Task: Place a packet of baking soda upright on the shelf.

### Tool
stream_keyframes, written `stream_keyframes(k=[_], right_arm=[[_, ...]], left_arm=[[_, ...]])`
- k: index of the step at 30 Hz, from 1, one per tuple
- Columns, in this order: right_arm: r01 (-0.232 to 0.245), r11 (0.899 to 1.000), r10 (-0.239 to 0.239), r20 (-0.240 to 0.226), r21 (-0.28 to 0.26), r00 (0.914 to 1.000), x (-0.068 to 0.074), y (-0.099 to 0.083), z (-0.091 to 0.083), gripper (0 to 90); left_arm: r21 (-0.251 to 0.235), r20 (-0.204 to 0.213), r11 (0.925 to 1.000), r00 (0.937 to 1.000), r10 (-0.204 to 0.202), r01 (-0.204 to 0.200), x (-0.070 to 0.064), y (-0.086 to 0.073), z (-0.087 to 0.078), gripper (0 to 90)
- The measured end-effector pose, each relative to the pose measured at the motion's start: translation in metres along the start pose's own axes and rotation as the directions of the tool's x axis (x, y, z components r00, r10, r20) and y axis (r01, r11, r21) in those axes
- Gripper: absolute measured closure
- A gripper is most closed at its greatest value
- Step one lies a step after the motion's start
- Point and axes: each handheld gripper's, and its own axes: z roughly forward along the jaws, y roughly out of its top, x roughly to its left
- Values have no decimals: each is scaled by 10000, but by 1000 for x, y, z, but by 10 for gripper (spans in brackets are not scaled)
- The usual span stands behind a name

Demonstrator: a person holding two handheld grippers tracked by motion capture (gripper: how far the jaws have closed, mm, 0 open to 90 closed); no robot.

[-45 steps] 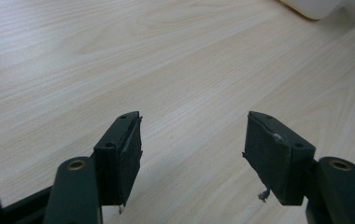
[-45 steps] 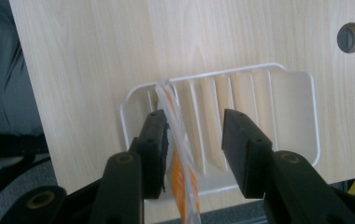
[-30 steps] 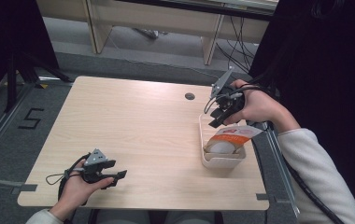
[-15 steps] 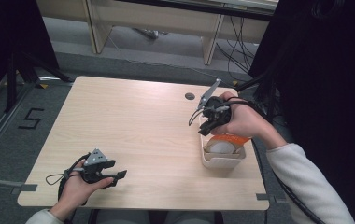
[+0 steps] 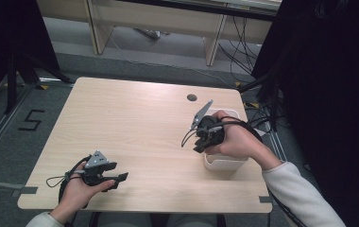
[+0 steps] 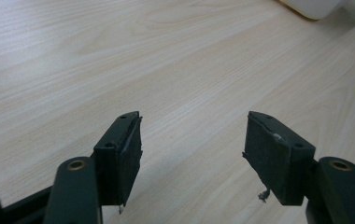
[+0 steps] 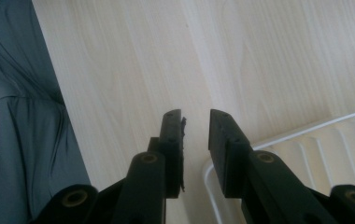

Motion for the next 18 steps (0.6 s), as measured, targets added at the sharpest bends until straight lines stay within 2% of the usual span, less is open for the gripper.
stream_keyframes(k=[2, 3, 4, 6, 7, 8, 9, 11, 12, 13, 14, 15, 18], right_arm=[[-67, 10000, 68, -29, 65, 10000, 2, -1, 2, 744], [174, 9998, -175, -110, -93, 9998, 5, -3, 9, 742], [-64, 10000, 63, -171, -60, 9998, 7, -5, 11, 740], [-46, 9999, 44, -186, -100, 9998, 9, -6, 14, 740], [-111, 9996, 104, -293, -243, 9995, 14, -10, 23, 736], [-247, 9996, 244, -327, -106, 9992, 16, -11, 25, 735], [54, 9996, -63, -326, -280, 9994, 16, -13, 30, 732], [92, 9995, -99, -232, -299, 9997, 18, -14, 33, 730], [-262, 9996, 259, -283, -104, 9993, 23, -18, 39, 728], [-254, 9993, 245, -309, -286, 9992, 24, -20, 43, 728], [-32, 9993, 16, -429, -371, 9991, 23, -22, 46, 729], [-258, 9988, 241, -399, -426, 9989, 25, -24, 48, 729], [-189, 9983, 162, -500, -543, 9986, 27, -28, 54, 729]], left_arm=[[-70, 13, 10000, 10000, -66, 66, 0, 0, 0, 355], [-80, -3, 10000, 10000, -49, 49, 0, 0, 0, 355], [-44, 3, 10000, 10000, 26, -26, 0, 0, 0, 354], [-74, 36, 10000, 10000, -17, 17, 0, 0, 0, 354], [12, -4, 9999, 9999, 121, -121, 0, 0, -1, 354], [12, -4, 9999, 9999, 121, -121, 0, 0, -1, 354], [-14, -11, 10000, 10000, 78, -78, 0, 0, -1, 354], [-7, -5, 10000, 10000, 82, -82, 0, 0, -1, 354], [-6, -2, 10000, 10000, 90, -90, 0, 0, -1, 354], [-10, -6, 10000, 10000, 70, -70, 0, 0, -1, 354], [-15, -6, 10000, 10000, 56, -56, 0, 0, -2, 354], [-18, -8, 10000, 10000, 58, -58, 0, 0, -2, 354], [0, -3, 10000, 10000, 82, -82, 0, 0, -2, 354]])
